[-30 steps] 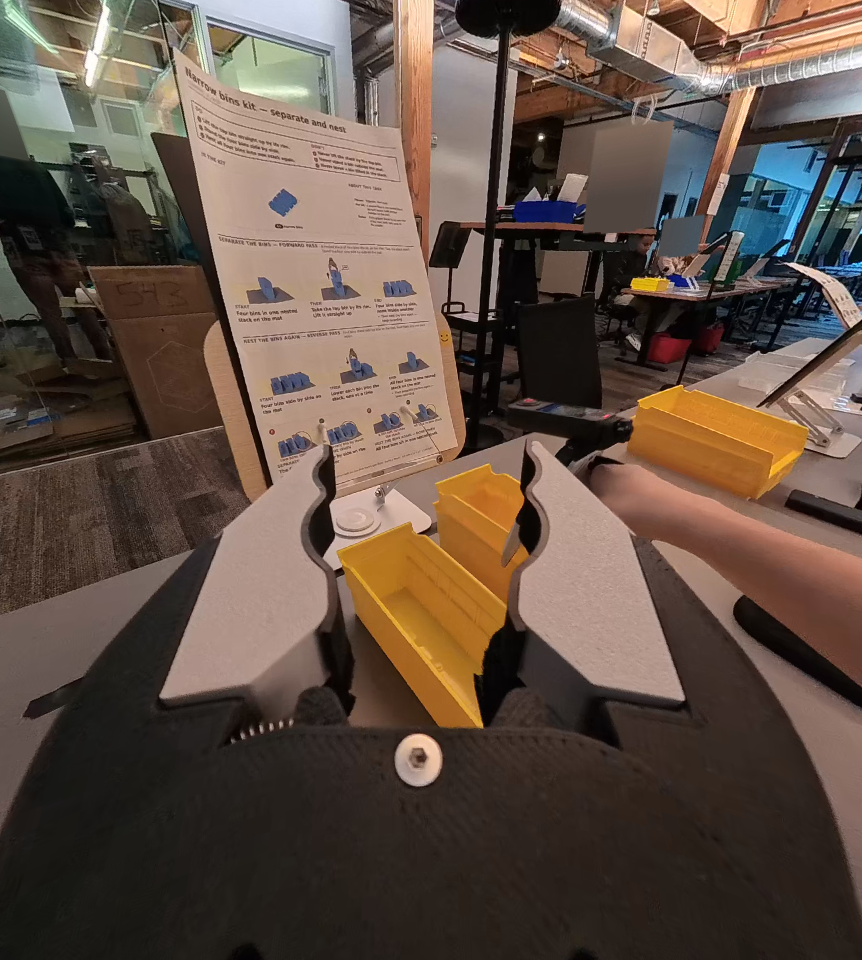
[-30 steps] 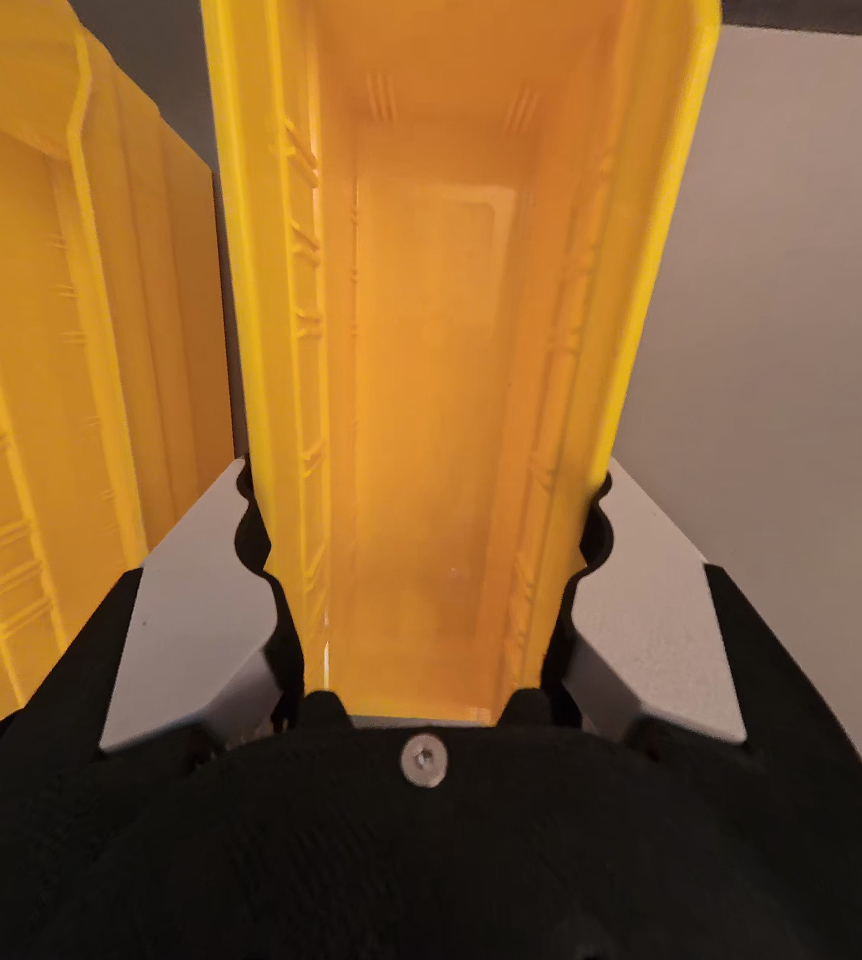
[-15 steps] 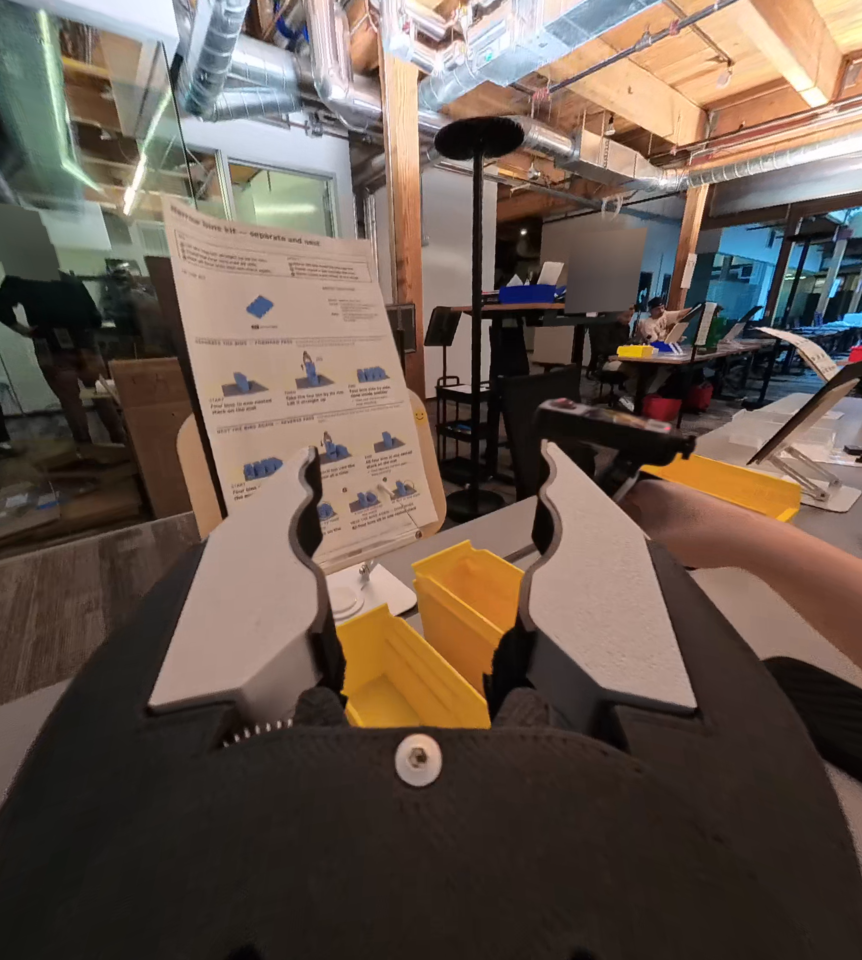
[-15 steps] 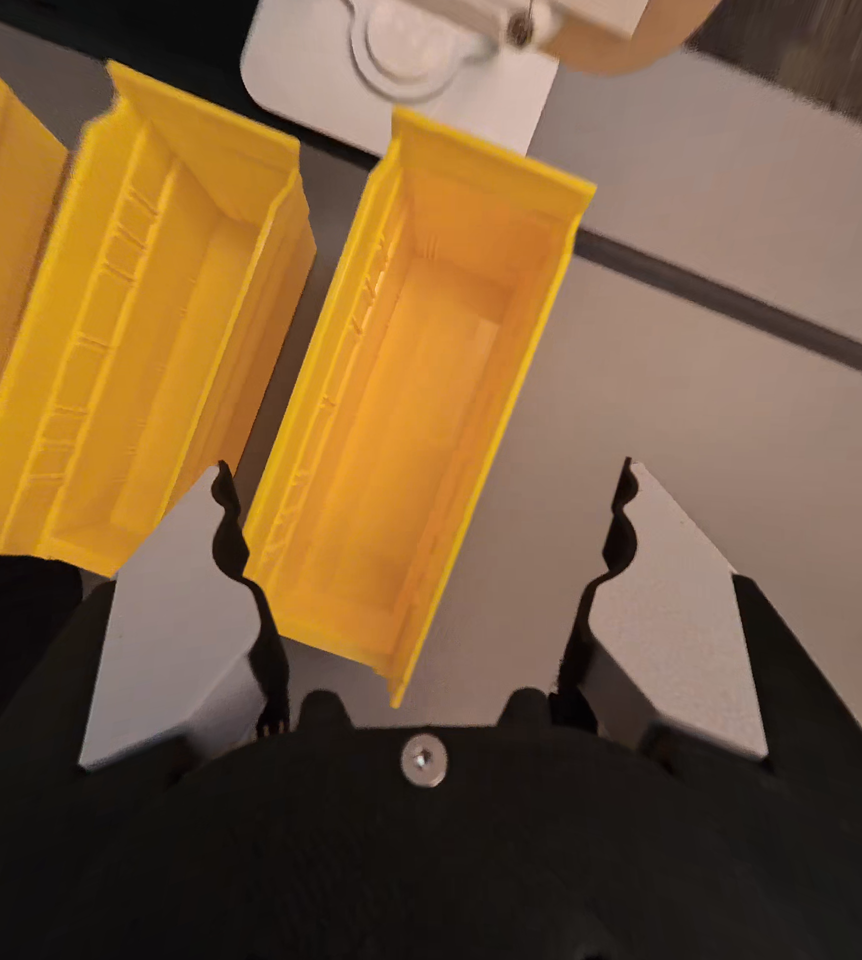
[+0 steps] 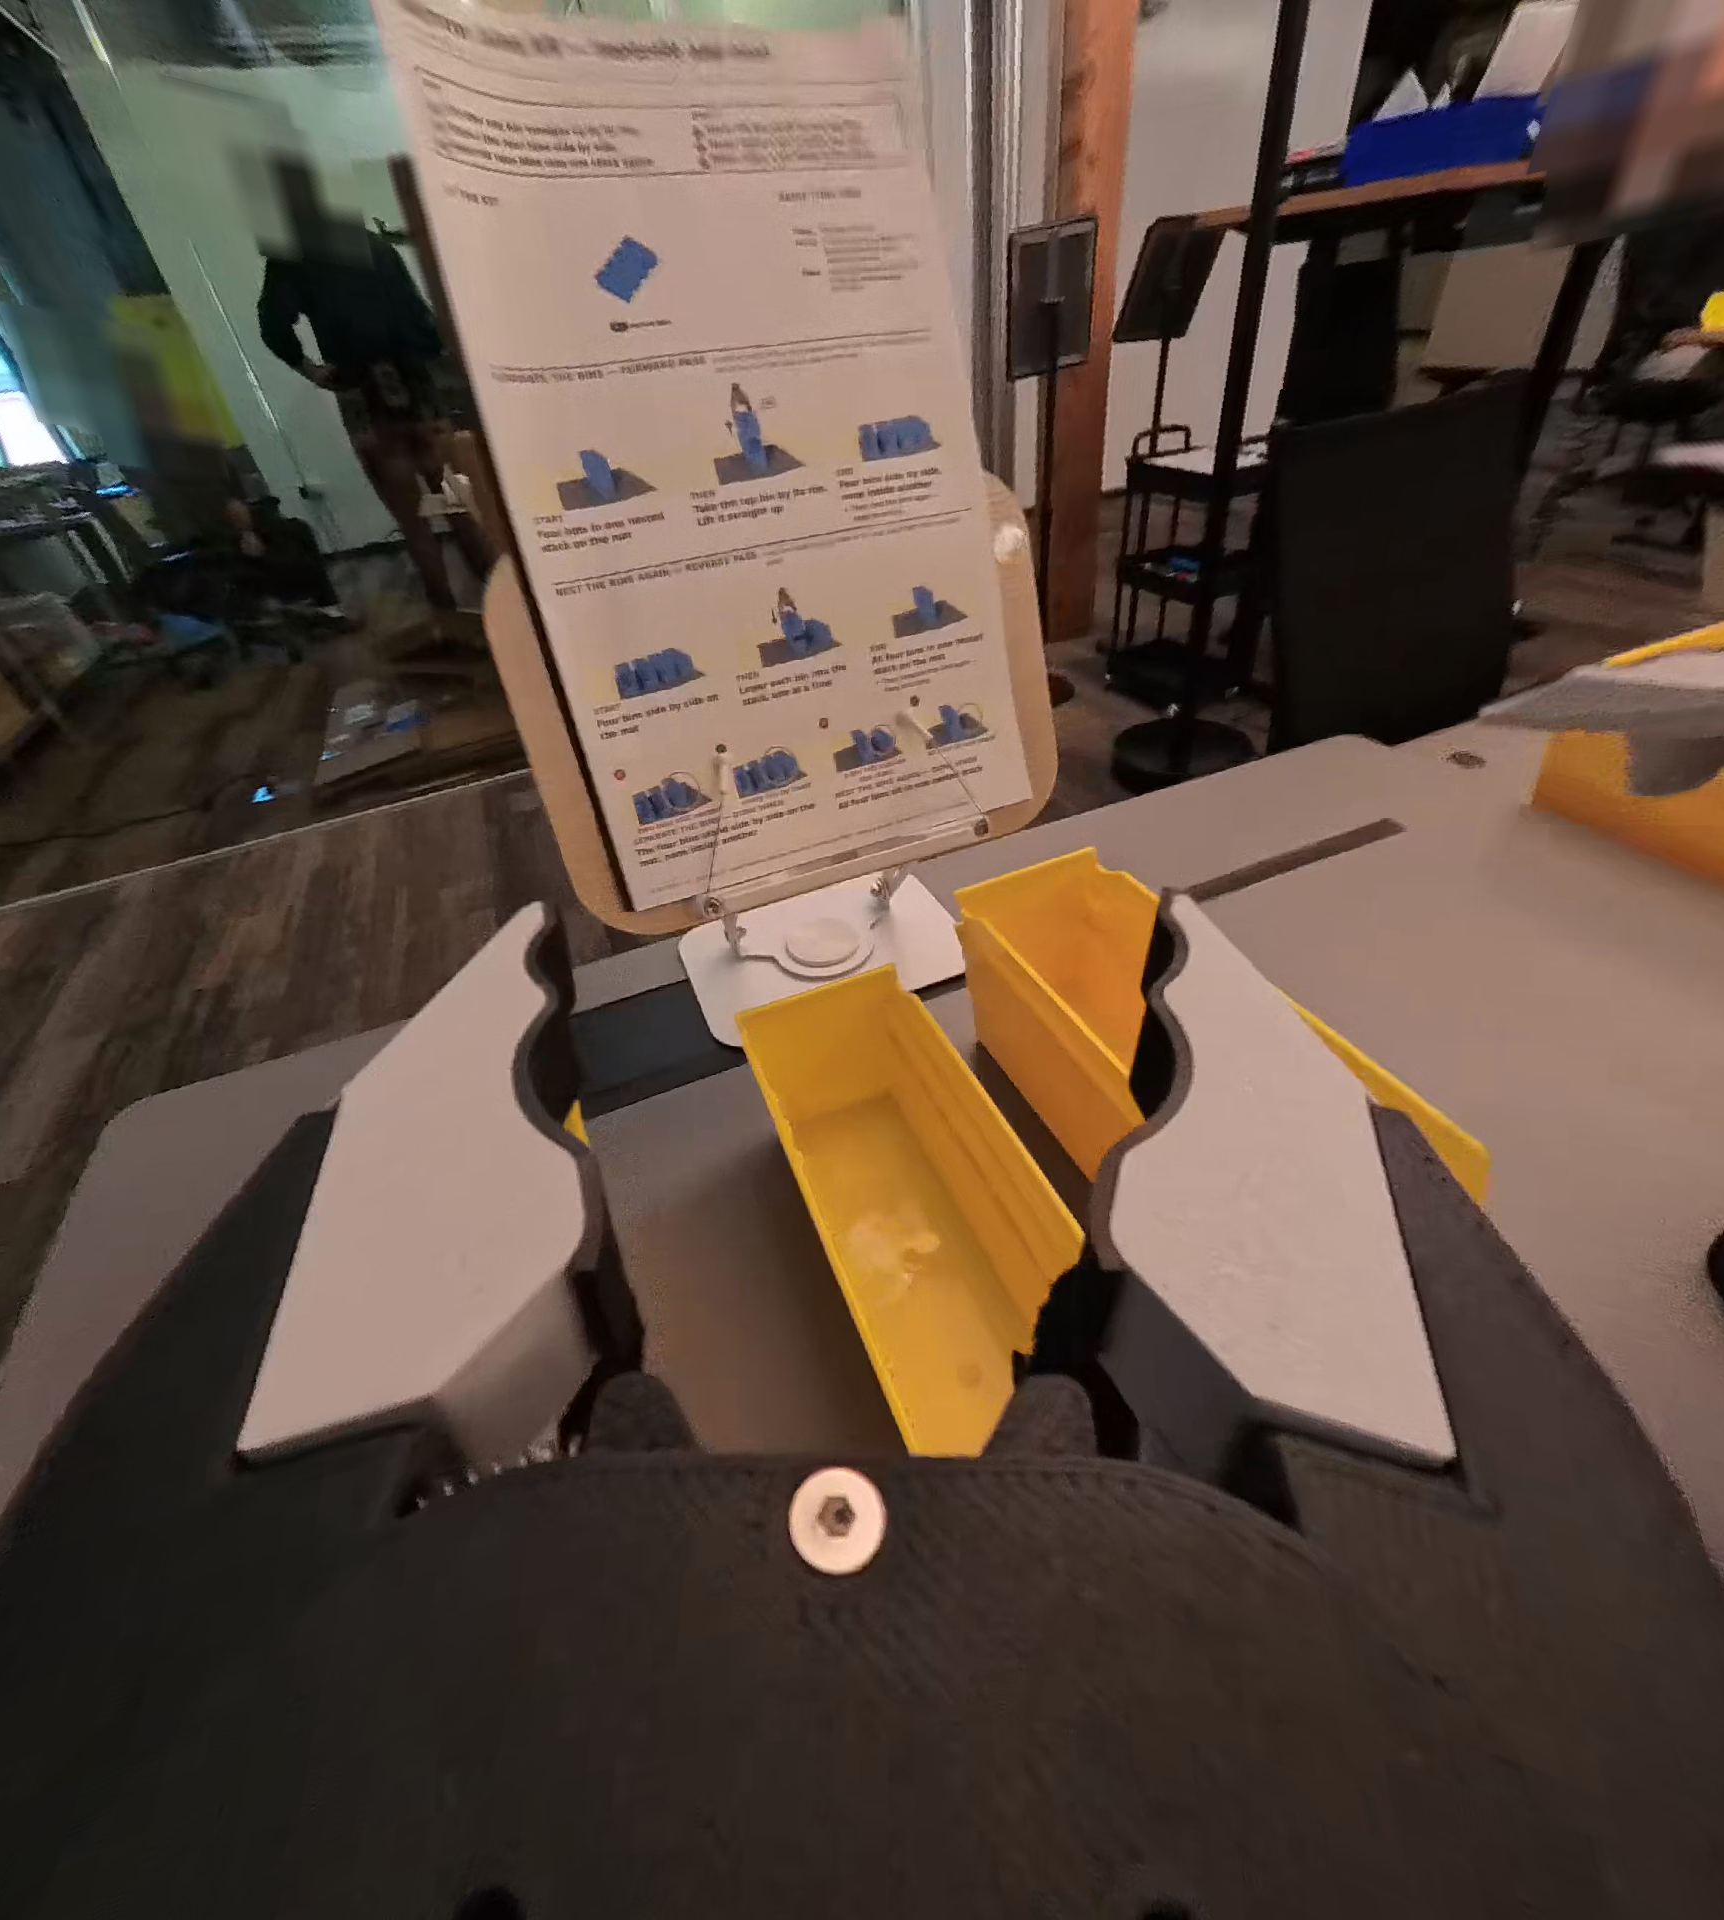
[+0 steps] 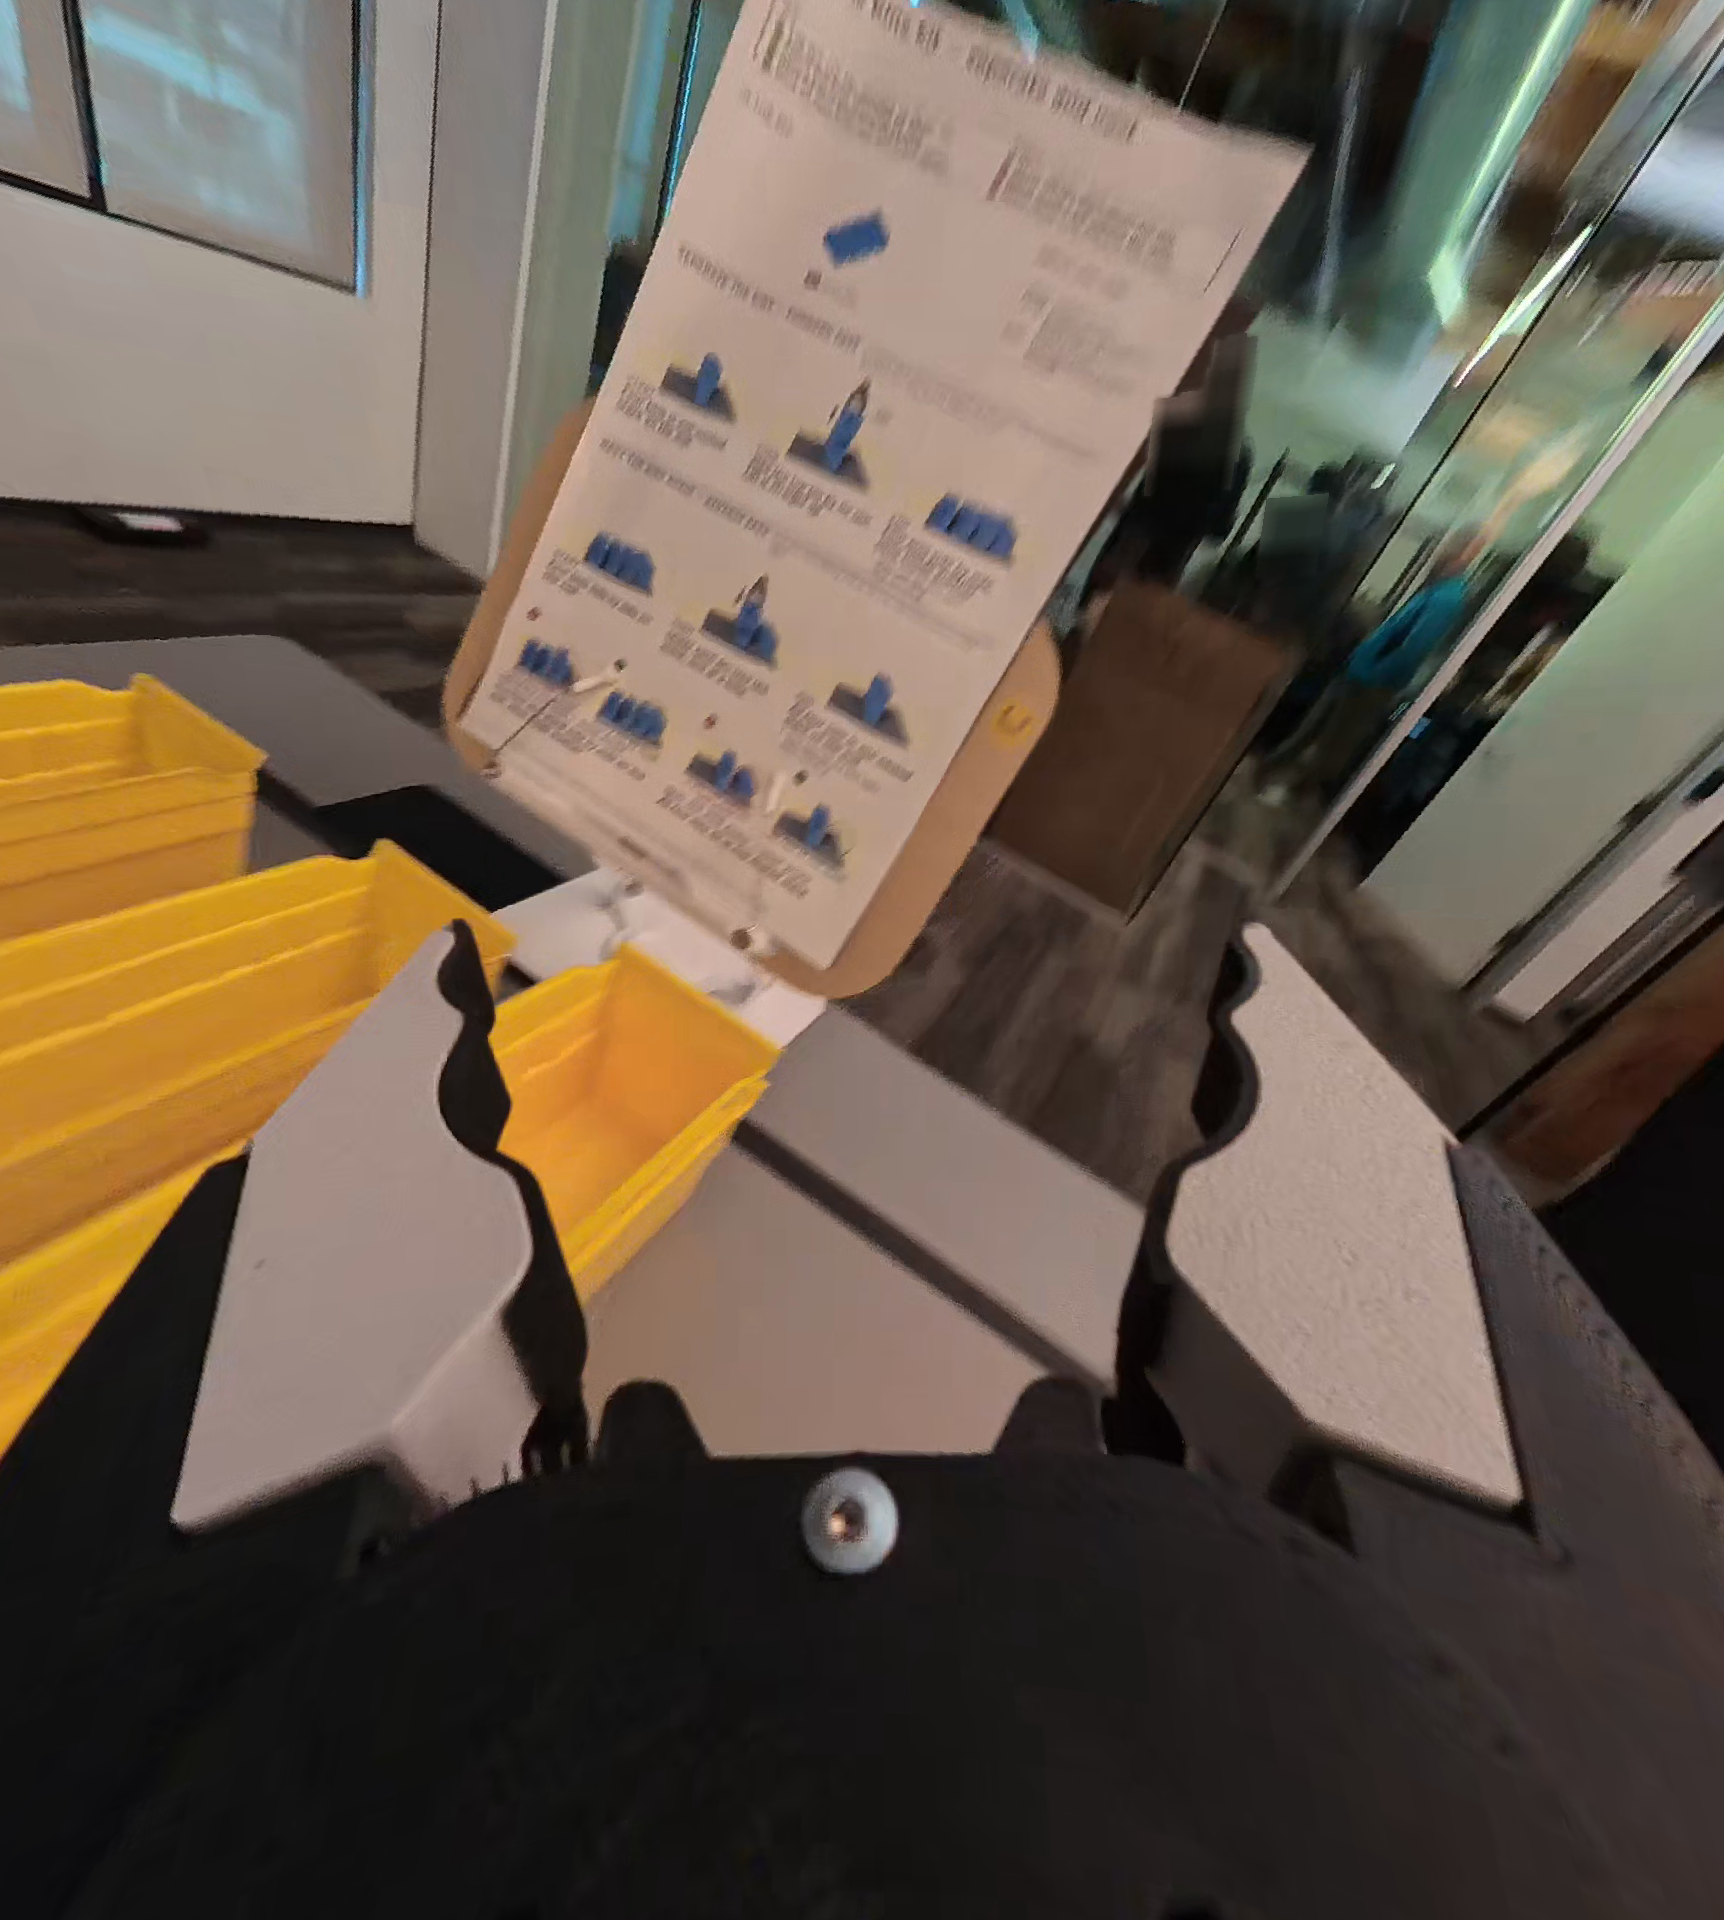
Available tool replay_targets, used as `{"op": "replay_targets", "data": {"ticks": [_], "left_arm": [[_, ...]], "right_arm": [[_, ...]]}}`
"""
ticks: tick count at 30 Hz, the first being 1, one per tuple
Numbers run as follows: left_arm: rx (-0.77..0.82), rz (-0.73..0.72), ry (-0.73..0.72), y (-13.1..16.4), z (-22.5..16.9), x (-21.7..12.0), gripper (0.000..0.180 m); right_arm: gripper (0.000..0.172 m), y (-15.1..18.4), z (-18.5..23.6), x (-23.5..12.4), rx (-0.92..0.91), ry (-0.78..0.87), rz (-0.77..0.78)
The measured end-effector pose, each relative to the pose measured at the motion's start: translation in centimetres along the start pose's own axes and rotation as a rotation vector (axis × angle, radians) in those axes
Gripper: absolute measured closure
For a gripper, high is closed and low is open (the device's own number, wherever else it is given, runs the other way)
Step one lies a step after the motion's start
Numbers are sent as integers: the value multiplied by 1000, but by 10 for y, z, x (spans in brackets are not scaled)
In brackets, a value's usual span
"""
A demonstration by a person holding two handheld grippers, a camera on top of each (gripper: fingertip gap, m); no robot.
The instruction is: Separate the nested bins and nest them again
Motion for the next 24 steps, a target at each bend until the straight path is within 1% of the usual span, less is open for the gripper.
{"op": "replay_targets", "data": {"ticks": [1,3,5,6,7,8,10,11,15,18,20,22,24], "left_arm": [[7,27,26,5,-6,6,70],[-12,115,102,18,-15,21,67],[-48,210,114,30,-15,37,60],[-49,250,105,35,-14,46,59],[-45,298,82,41,-10,55,56],[-31,348,49,47,-6,64,52],[0,445,-27,59,1,81,43],[9,493,-56,66,3,89,40],[19,713,-183,98,10,120,36],[-93,876,-193,125,8,142,35],[-117,980,-228,141,12,155,33],[-178,1040,-236,153,12,167,32],[-255,1061,-227,159,11,178,32]], "right_arm": [[35,3,-7,-3,-41,28,-29],[35,15,-20,-3,-59,43,-31],[35,33,-27,-2,-14,10,-22],[36,40,-29,-2,15,0,-50],[38,45,-32,1,42,-10,-87],[39,52,-34,4,69,-30,-80],[39,65,-40,7,90,-29,-18],[39,69,-42,7,93,-22,-12],[40,77,-46,7,135,-48,-2],[40,81,-52,5,159,-59,11],[40,80,-53,3,187,-83,8],[40,78,-52,2,202,-107,3],[40,78,-53,0,195,-115,8]]}}
Point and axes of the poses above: each gripper's, where its closed fingertips meet, x out along the fingers, y out of its underside, z = x × y across the jaws, the point moved 6 cm from there along -x, back along the fingers, and after that the axes turned 8 degrees about -x, right-handed, at the moved point
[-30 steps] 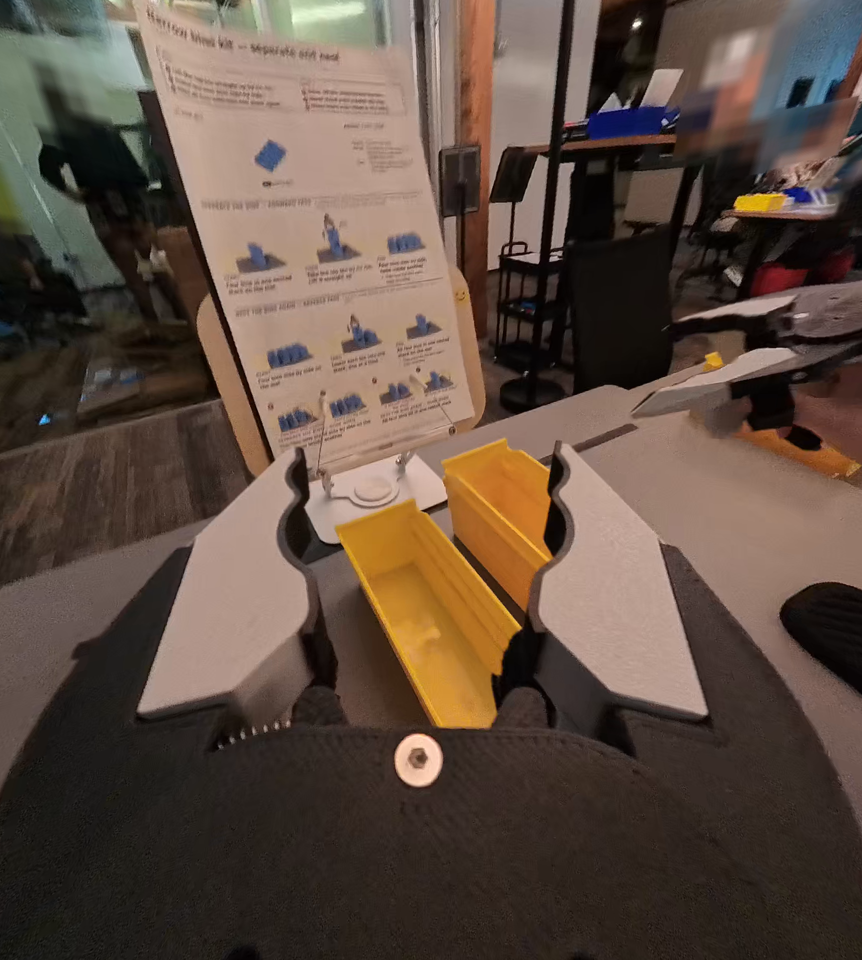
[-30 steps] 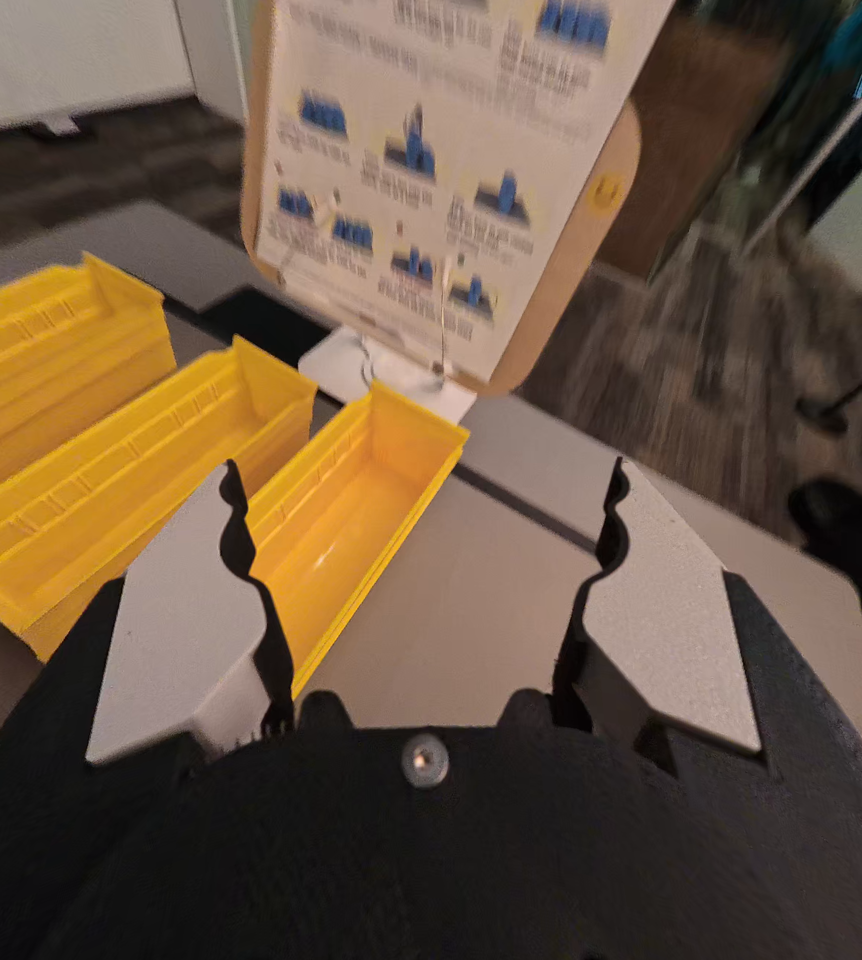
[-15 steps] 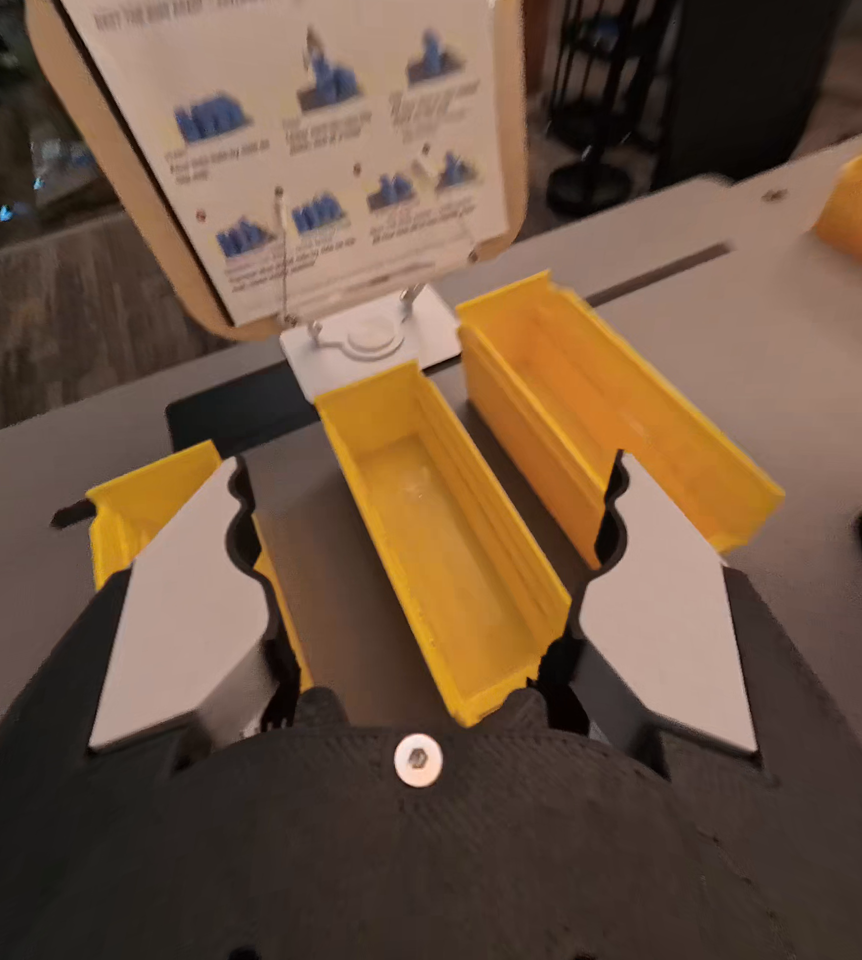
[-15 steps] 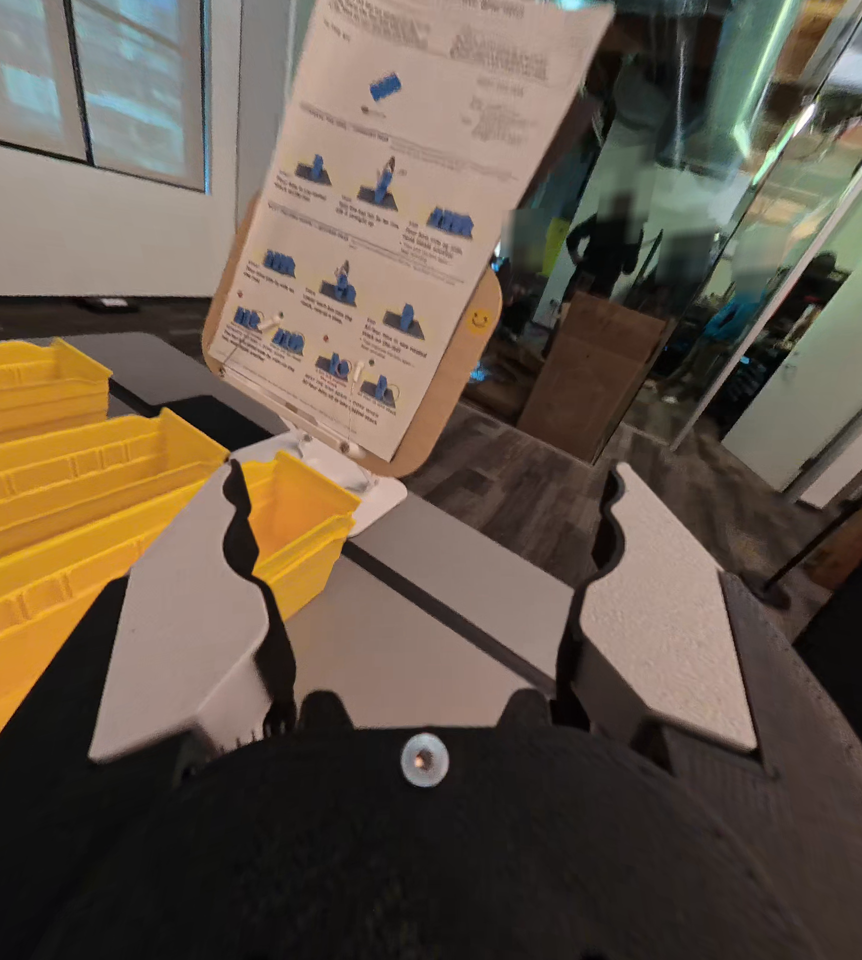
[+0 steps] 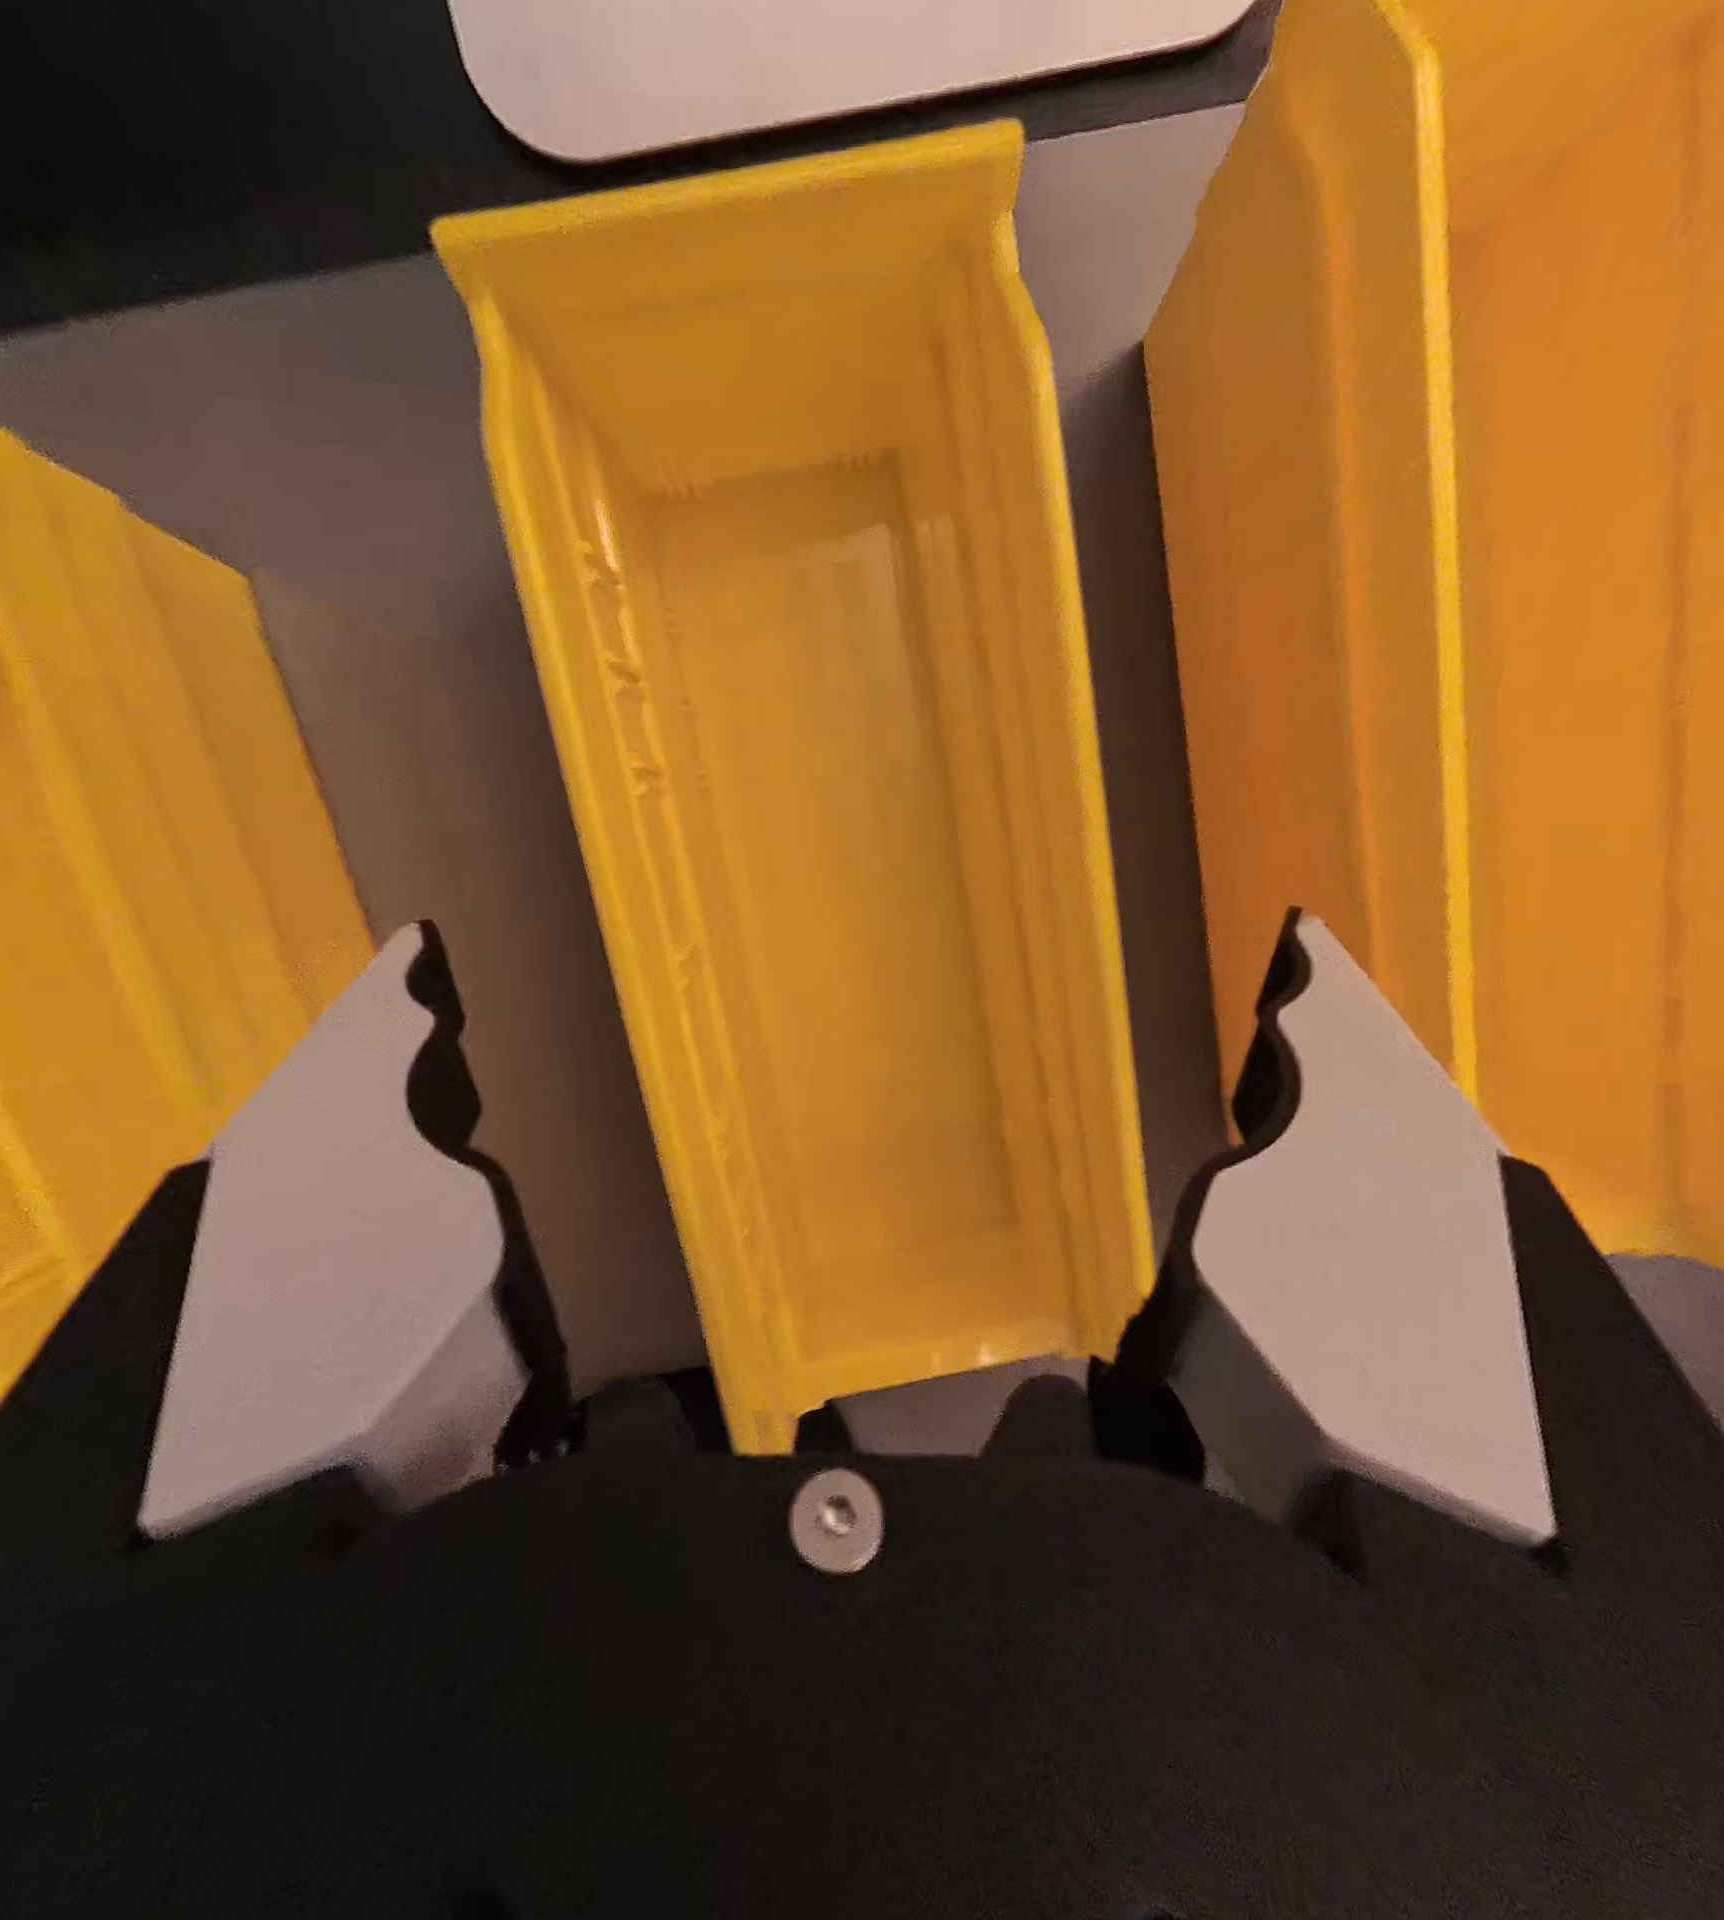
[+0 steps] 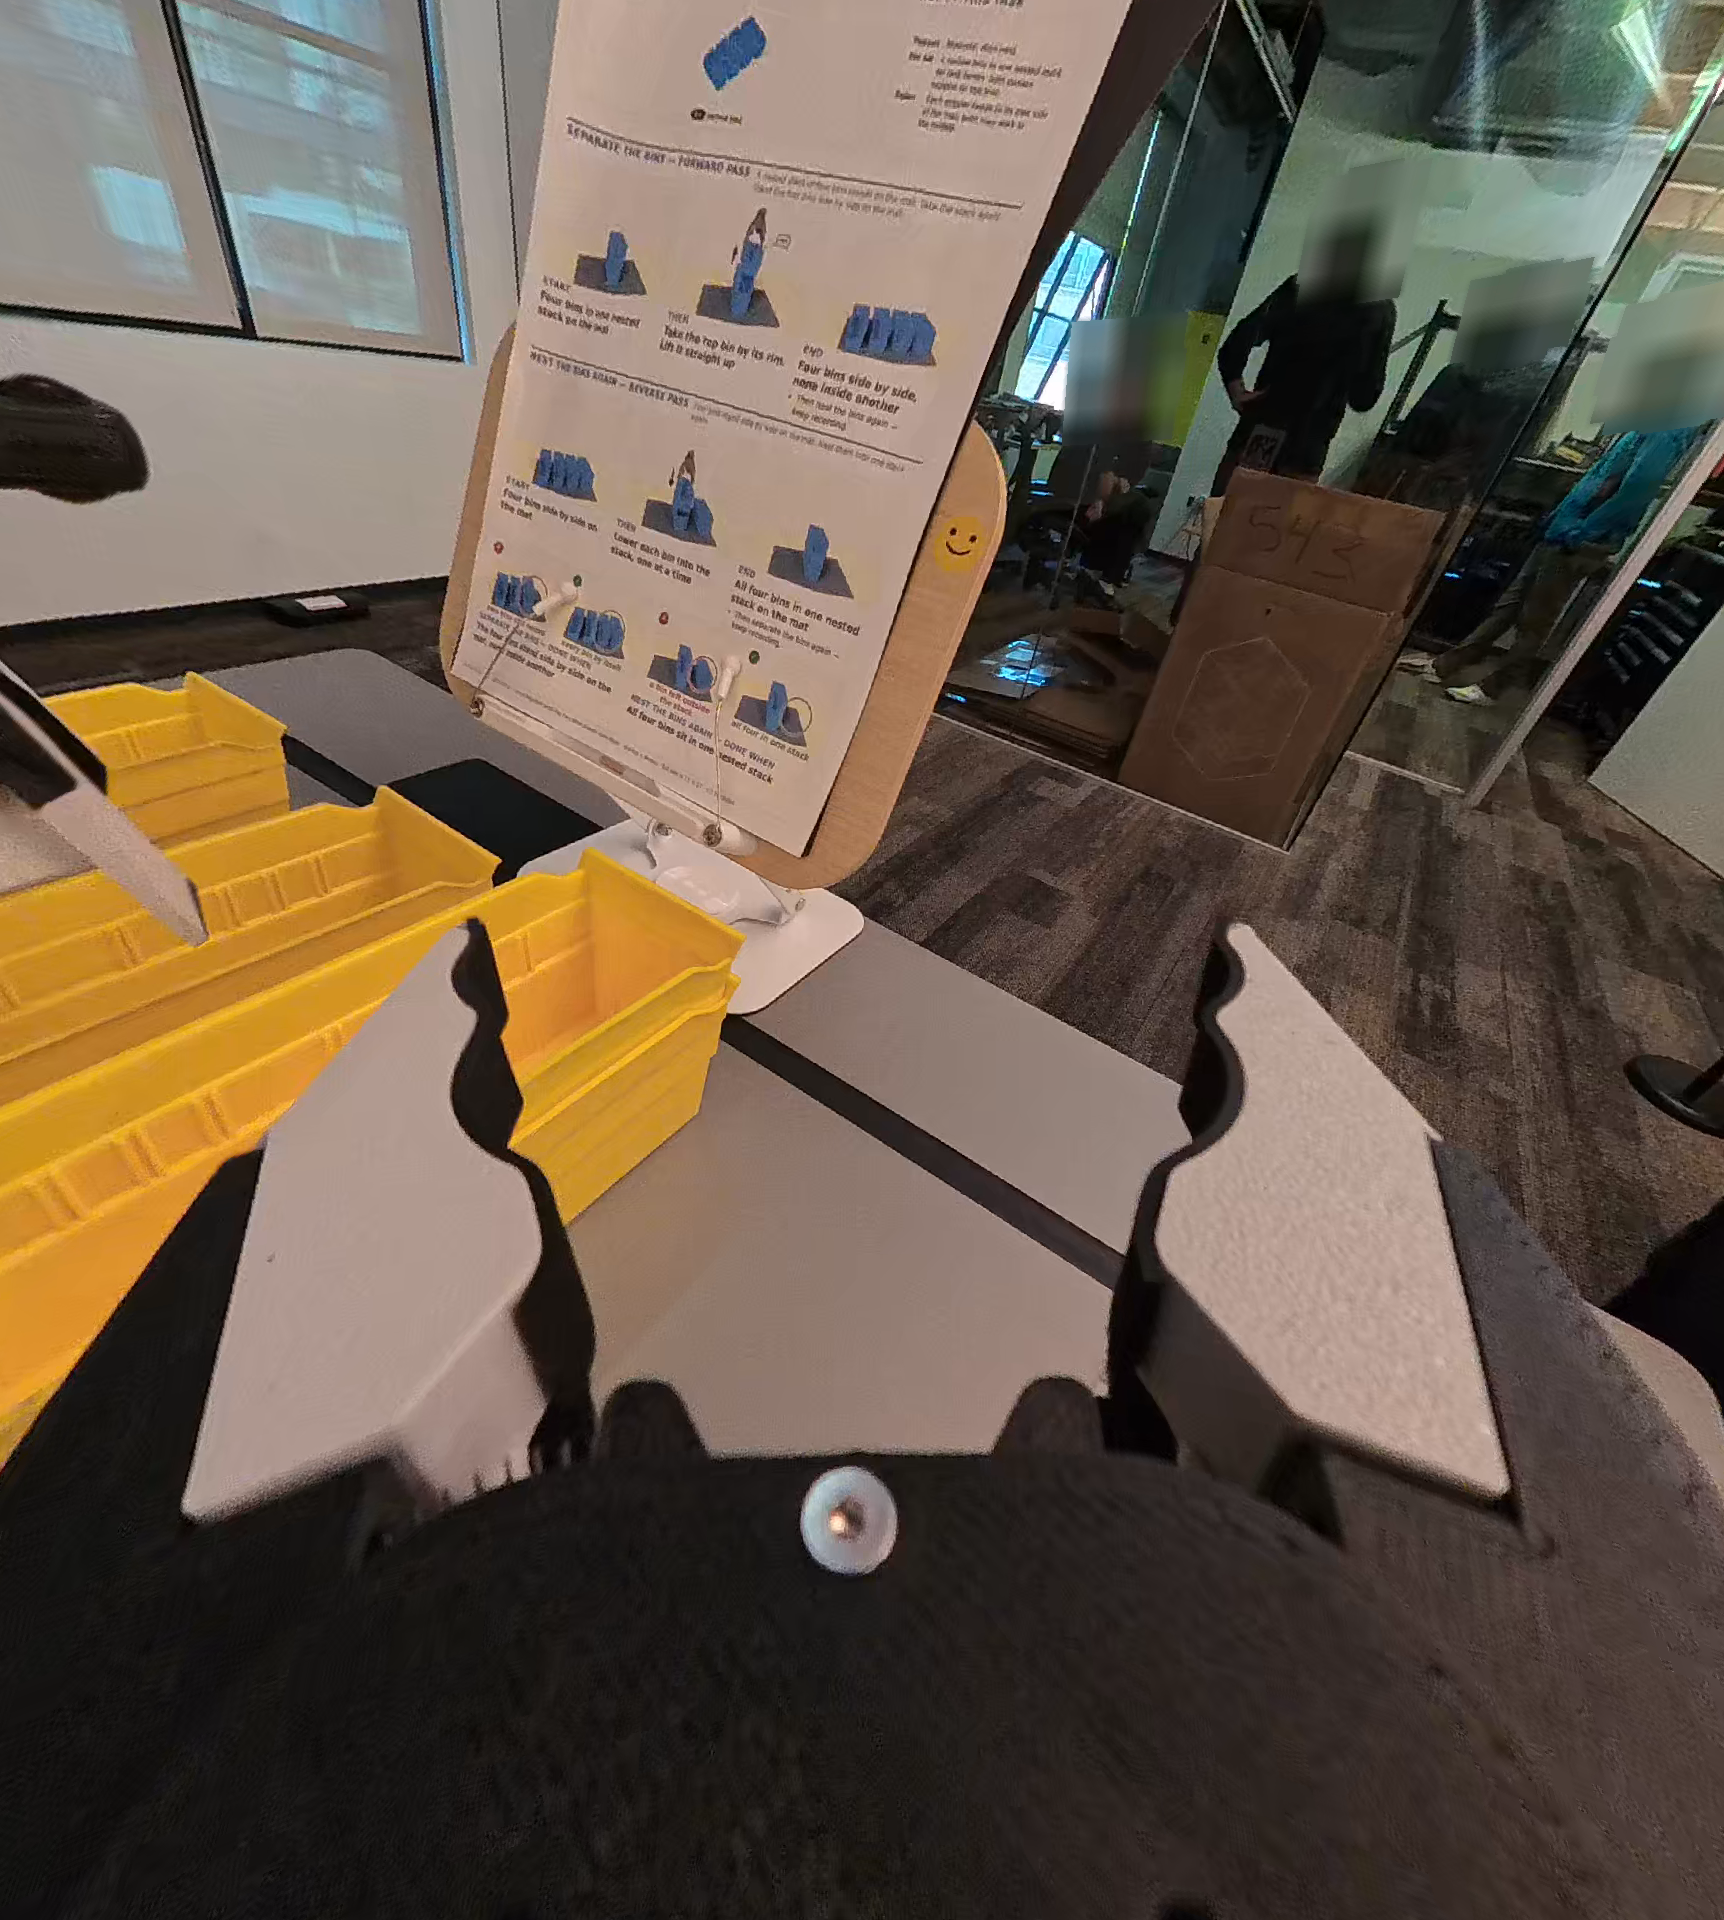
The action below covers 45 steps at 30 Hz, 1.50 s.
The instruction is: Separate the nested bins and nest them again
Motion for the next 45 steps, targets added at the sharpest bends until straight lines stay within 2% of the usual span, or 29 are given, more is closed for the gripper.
{"op": "replay_targets", "data": {"ticks": [6,14,19,25,30,36,45], "left_arm": [[-50,105,-47,-2,-7,24,30],[-16,217,-214,1,-4,52,32],[-22,267,-215,1,-1,56,55],[-44,314,-231,2,3,49,63],[-54,314,-237,-5,5,26,64],[-7,274,-298,-21,-8,-23,66],[151,206,-403,-48,-71,-118,66]], "right_arm": [[40,6,-9,-4,28,-8,40],[40,18,-18,-5,101,-37,80],[40,25,-18,-1,104,-53,125],[40,27,-16,2,99,-64,143],[40,30,-18,2,104,-66,154],[41,35,-24,1,124,-60,162],[42,39,-31,0,154,-56,169]]}}
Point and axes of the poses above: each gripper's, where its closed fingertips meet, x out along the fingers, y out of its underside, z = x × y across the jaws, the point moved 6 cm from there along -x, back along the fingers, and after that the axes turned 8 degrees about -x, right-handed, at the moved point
